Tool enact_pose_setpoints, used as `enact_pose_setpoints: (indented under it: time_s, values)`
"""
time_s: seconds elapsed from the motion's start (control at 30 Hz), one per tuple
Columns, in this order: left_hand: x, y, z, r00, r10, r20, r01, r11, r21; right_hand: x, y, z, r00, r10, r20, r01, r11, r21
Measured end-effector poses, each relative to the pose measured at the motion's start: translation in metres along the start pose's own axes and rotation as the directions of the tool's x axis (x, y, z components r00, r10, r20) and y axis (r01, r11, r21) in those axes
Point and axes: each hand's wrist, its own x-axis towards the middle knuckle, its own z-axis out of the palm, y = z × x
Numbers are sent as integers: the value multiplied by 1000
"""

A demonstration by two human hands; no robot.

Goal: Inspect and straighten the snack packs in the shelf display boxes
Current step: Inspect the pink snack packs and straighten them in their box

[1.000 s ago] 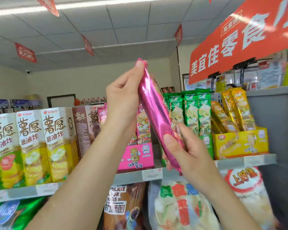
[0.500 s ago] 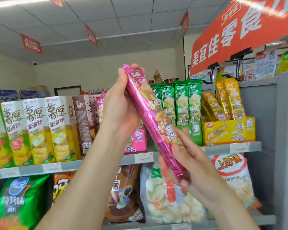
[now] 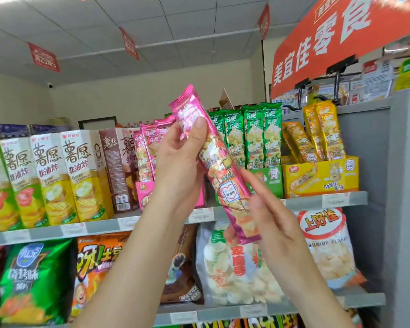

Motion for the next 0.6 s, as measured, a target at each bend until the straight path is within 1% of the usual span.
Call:
enact_pose_setpoints:
  time_s: [0.03, 0.07, 0.1, 0.13, 0.2, 0.3, 0.37, 0.43, 0.47, 0.5, 0.53, 0.57, 0.6]
  values:
    - [-1, 0, 0, 1000, -14, -14, 14, 1000, -28, 0, 1, -1, 998, 54, 14, -56, 990, 133]
    - [-1, 0, 0, 999, -25, -26, 24, 998, -53, -1, 1, -1, 994, 107, 37, -113, 955, 275]
    - [-1, 0, 0, 999, -35, -34, 33, 997, -71, -1, 2, -2, 988, 139, 70, -155, 913, 378]
    - [-1, 0, 0, 998, -43, -37, 40, 996, -82, -1, 3, -3, 982, 155, 107, -186, 886, 425]
    - [-1, 0, -1, 998, -59, -32, 55, 993, -106, -1, 6, -5, 971, 168, 173, -228, 869, 439]
    - [-1, 2, -3, 996, -87, -19, 85, 989, -122, -3, 11, -12, 954, 134, 269, -248, 858, 450]
    - [-2, 2, -4, 993, -118, -18, 114, 982, -153, -3, 14, -15, 952, 124, 279, -239, 872, 427]
    - [-1, 0, -7, 988, -154, -16, 149, 971, -186, -3, 16, -14, 966, 129, 223, -205, 910, 360]
    - [-1, -1, -9, 985, -172, -16, 167, 972, -166, -3, 16, -13, 976, 121, 181, -174, 934, 311]
    - [-1, -1, -10, 982, -189, -13, 186, 977, -107, -3, 16, -11, 985, 100, 140, -133, 958, 254]
    - [-1, -1, -11, 980, -199, -13, 199, 980, -10, -3, 17, -10, 993, 70, 100, -88, 978, 190]
    - [-2, -1, -13, 981, -196, -13, 196, 975, 108, -4, 17, -9, 998, 34, 53, -39, 994, 100]
    - [-3, -1, -15, 985, -174, -7, 171, 959, 228, -5, 18, -8, 1000, -15, -6, 15, 999, -31]
